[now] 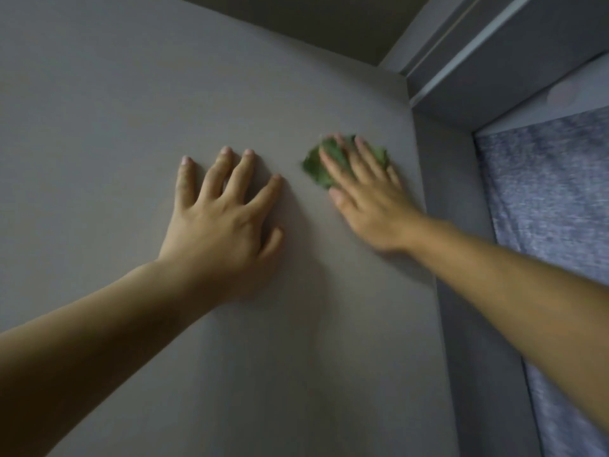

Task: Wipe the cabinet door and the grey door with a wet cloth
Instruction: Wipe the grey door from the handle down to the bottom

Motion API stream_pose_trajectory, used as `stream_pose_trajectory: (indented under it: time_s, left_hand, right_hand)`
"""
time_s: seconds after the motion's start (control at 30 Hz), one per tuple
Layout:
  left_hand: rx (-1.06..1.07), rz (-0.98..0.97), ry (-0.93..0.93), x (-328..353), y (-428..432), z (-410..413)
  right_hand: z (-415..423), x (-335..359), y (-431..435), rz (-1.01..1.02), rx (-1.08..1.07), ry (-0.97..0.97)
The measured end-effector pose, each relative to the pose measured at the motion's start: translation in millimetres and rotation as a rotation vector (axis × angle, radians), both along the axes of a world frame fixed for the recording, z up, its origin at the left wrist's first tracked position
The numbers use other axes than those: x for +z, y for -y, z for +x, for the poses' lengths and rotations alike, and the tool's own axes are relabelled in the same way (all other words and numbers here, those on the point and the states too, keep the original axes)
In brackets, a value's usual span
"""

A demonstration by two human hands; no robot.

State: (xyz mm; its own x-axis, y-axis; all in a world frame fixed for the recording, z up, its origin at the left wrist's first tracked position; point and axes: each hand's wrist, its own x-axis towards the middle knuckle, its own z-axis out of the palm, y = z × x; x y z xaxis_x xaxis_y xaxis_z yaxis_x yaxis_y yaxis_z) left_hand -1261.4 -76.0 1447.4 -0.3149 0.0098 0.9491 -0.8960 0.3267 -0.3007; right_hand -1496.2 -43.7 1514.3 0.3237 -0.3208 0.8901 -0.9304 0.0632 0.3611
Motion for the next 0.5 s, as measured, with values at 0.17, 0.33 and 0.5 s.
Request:
stream_pose_trajectory:
  time_s: [0.17, 0.33, 0.5]
  left_hand:
    - [0.043, 0.017, 0.019, 0, 1, 3]
    - [0.064, -0.005, 0.056, 2, -4, 11]
    - [0.008, 0.006, 0.066, 1, -8, 21]
  right_hand:
    - [15, 71, 4, -0.026, 0.046, 0.296]
    - [21, -9, 4, -0.001, 0.067, -0.151]
    - [7, 45, 2, 0.001, -0.001, 0.067]
